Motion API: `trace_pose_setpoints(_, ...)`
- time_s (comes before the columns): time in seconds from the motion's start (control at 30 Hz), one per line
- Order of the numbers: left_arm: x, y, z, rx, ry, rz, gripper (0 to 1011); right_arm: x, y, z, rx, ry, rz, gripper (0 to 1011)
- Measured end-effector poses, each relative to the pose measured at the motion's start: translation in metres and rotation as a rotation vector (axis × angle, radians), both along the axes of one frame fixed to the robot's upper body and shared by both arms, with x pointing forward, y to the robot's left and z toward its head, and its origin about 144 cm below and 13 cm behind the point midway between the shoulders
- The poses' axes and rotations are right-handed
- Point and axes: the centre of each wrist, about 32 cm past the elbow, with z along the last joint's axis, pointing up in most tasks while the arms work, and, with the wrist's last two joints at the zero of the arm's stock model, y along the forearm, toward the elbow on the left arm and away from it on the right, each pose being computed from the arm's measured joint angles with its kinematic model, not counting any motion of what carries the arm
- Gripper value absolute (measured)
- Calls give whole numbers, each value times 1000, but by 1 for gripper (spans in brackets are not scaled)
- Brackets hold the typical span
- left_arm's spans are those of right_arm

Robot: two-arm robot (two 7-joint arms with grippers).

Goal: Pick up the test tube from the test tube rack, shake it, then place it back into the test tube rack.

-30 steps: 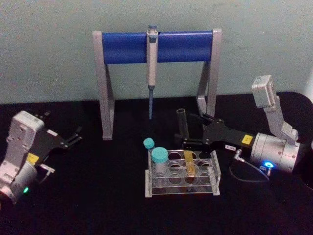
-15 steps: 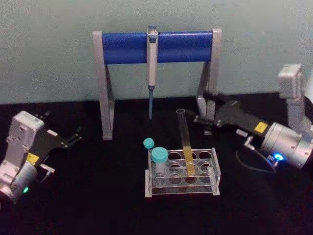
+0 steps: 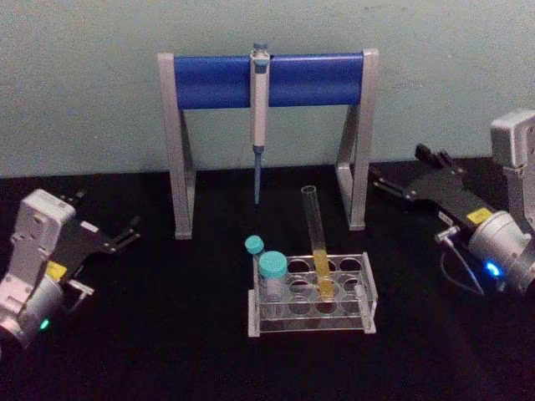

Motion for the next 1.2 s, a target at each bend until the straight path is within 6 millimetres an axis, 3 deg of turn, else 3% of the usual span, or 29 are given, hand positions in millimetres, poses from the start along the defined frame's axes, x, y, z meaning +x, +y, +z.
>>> trace_pose_setpoints(0.5, 0, 0, 0, 0, 0, 0, 1001, -7, -3, -34, -11, 169, -118, 1000)
trace_pose_setpoints(1.2, 0, 0, 0, 0, 0, 0, 1001, -7, -3, -33, -13, 165, -113, 1000)
